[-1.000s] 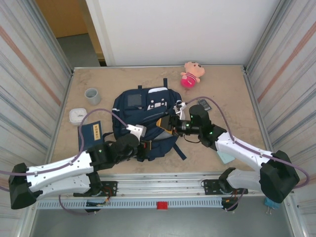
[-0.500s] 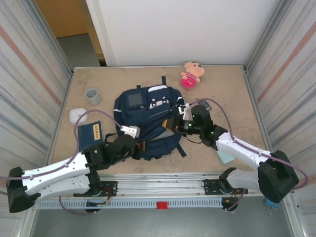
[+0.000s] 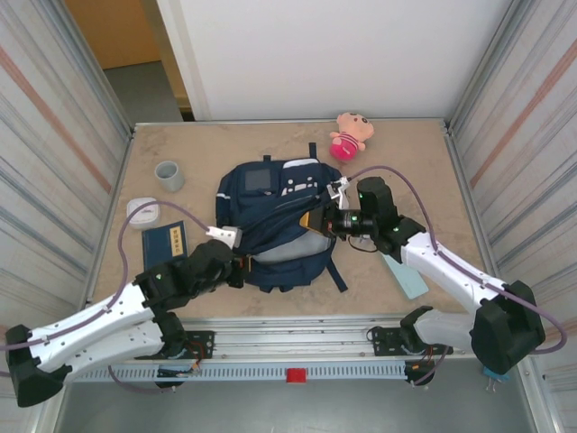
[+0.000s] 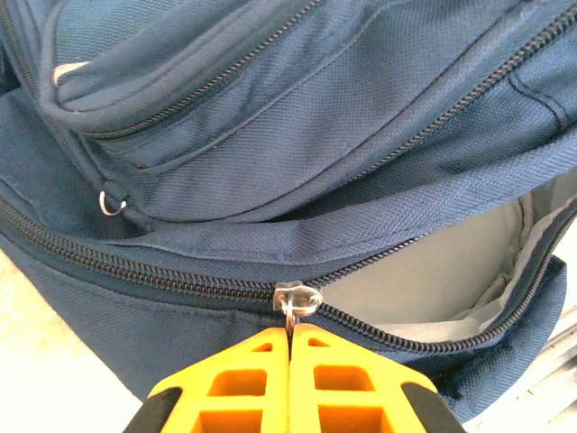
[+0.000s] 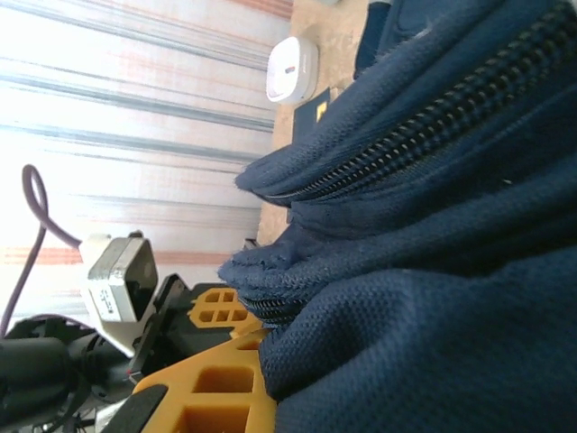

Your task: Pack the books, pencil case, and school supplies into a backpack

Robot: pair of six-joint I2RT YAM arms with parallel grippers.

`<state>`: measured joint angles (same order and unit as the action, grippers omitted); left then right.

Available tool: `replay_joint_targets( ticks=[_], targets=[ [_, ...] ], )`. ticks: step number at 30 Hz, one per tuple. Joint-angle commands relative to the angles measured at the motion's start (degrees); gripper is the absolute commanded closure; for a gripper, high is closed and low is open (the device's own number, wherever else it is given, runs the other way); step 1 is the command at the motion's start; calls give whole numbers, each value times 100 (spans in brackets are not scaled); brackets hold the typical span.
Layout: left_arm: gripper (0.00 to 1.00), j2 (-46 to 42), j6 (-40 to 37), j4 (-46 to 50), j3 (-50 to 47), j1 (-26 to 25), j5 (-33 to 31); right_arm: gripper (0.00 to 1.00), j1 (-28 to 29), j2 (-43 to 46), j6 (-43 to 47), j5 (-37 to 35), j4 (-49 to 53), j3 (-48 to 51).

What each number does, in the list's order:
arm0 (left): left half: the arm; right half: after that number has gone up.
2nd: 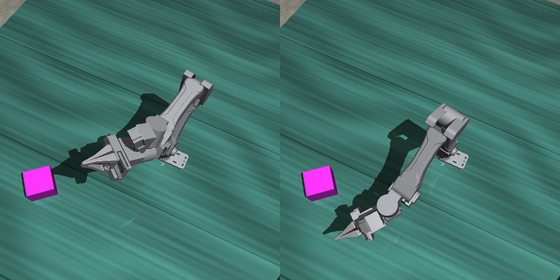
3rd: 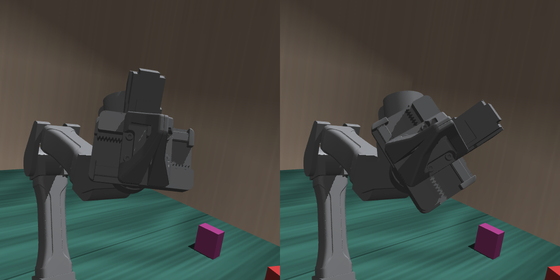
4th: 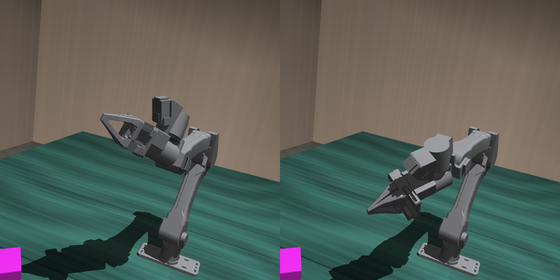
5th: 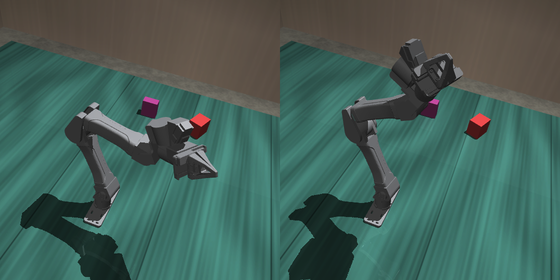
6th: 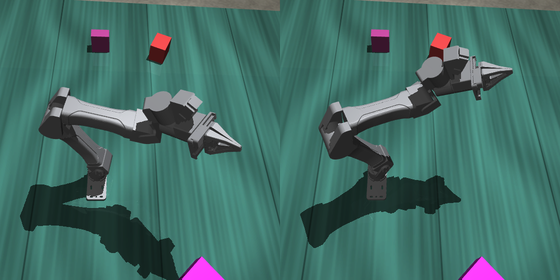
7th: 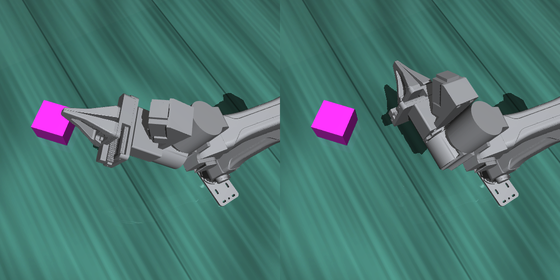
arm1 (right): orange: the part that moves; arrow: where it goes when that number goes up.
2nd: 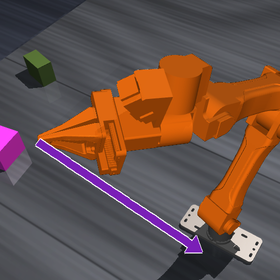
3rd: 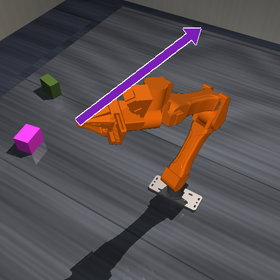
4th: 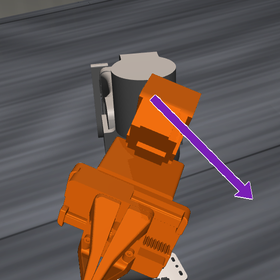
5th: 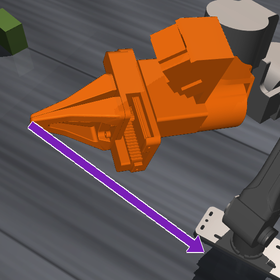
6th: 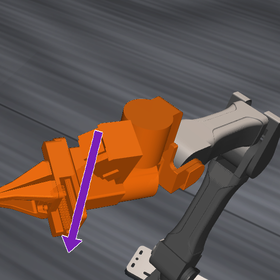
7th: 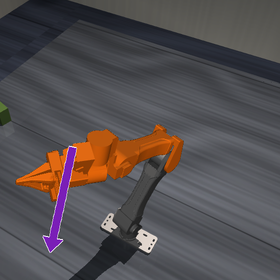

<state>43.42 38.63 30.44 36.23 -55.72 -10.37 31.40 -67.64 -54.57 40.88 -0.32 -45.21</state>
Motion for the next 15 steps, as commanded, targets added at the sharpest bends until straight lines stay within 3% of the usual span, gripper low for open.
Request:
replay_joint_targets(
  ticks=[1,5,15],
  targets=[
    [100,-44,-438,-389,-204,163,869,100,-98,-73,588,376,100,-436],
    [100,80,-98,-1078,-289,383,1825,100,-2,-231,1463,126,651,-685],
    [100,507,-47,-304,62,938,2896,100,-335,-419,2970,733,1369,-826]
  ],
)
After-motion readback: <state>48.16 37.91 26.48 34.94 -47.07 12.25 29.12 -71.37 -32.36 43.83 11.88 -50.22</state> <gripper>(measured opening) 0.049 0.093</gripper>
